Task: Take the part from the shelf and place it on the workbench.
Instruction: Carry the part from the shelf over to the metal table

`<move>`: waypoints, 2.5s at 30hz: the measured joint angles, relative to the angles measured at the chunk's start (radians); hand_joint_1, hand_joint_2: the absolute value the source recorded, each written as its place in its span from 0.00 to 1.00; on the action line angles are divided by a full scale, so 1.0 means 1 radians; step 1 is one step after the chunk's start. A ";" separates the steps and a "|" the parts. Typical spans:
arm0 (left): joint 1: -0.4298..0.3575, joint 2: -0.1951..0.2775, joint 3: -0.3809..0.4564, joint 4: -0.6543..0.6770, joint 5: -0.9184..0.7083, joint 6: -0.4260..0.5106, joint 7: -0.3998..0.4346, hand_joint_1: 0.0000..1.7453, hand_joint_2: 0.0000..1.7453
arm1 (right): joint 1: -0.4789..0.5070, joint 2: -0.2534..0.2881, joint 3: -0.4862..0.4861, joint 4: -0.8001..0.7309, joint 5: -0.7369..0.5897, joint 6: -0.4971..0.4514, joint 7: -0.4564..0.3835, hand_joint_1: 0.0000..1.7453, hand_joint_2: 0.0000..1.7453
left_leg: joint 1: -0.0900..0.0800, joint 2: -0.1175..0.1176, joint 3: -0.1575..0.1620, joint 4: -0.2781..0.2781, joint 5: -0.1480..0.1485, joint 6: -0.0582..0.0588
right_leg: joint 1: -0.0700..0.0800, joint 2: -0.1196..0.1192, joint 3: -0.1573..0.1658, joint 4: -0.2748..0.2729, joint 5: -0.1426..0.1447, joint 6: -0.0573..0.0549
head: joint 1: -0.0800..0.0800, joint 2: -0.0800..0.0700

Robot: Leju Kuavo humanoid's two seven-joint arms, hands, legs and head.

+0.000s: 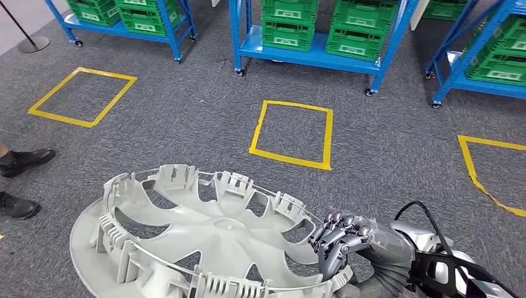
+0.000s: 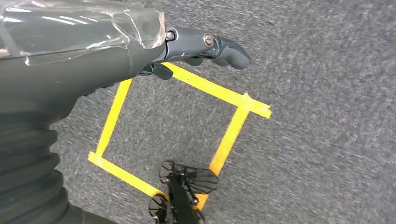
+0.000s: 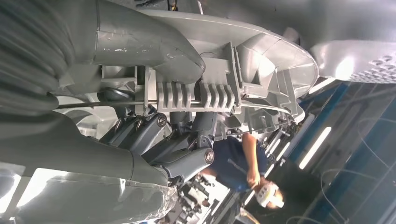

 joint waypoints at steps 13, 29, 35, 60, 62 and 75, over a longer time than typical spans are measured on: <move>-0.027 -0.002 0.026 0.024 -0.082 -0.038 -0.087 0.00 1.00 | -0.045 -0.036 0.051 0.018 -0.035 -0.017 0.016 0.95 1.00 | 0.003 -0.168 -0.020 0.010 0.018 0.024 | -0.015 0.135 -0.048 0.074 -0.018 0.025 | 0.008 0.000; -0.077 0.000 0.104 0.060 -0.165 -0.056 -0.169 0.00 1.00 | -0.151 -0.024 0.103 0.042 -0.105 -0.047 0.100 0.95 1.00 | 0.000 0.004 -0.045 0.044 0.009 0.000 | 0.004 -0.001 -0.026 0.032 -0.011 -0.019 | -0.002 0.000; -0.091 -0.003 0.125 0.072 -0.174 -0.058 -0.192 0.00 1.00 | -0.194 -0.023 0.112 0.044 -0.113 -0.057 0.117 0.95 1.00 | 0.006 -0.050 -0.025 -0.006 0.030 0.031 | 0.002 0.032 -0.049 0.099 -0.056 -0.004 | 0.003 0.000; -0.103 -0.002 0.150 0.143 -0.118 -0.033 -0.172 0.00 1.00 | -0.233 -0.020 0.178 0.062 -0.139 -0.070 0.145 0.95 1.00 | -0.005 0.007 -0.051 0.041 0.006 0.009 | 0.010 -0.016 -0.039 0.045 -0.008 -0.022 | 0.001 0.000; -0.101 -0.002 0.149 0.147 -0.113 -0.032 -0.172 0.00 1.00 | -0.232 -0.021 0.179 0.064 -0.140 -0.070 0.141 0.95 1.00 | -0.010 -0.007 -0.051 0.030 0.006 0.016 | 0.011 -0.039 -0.034 0.039 -0.010 -0.014 | 0.000 0.000; -0.098 -0.008 0.147 0.168 -0.109 -0.018 -0.167 0.00 1.00 | -0.221 -0.032 0.179 0.081 -0.141 -0.067 0.133 0.95 1.00 | 0.008 -0.197 -0.027 0.014 0.020 0.010 | -0.019 0.142 -0.061 0.056 0.011 0.025 | 0.010 0.000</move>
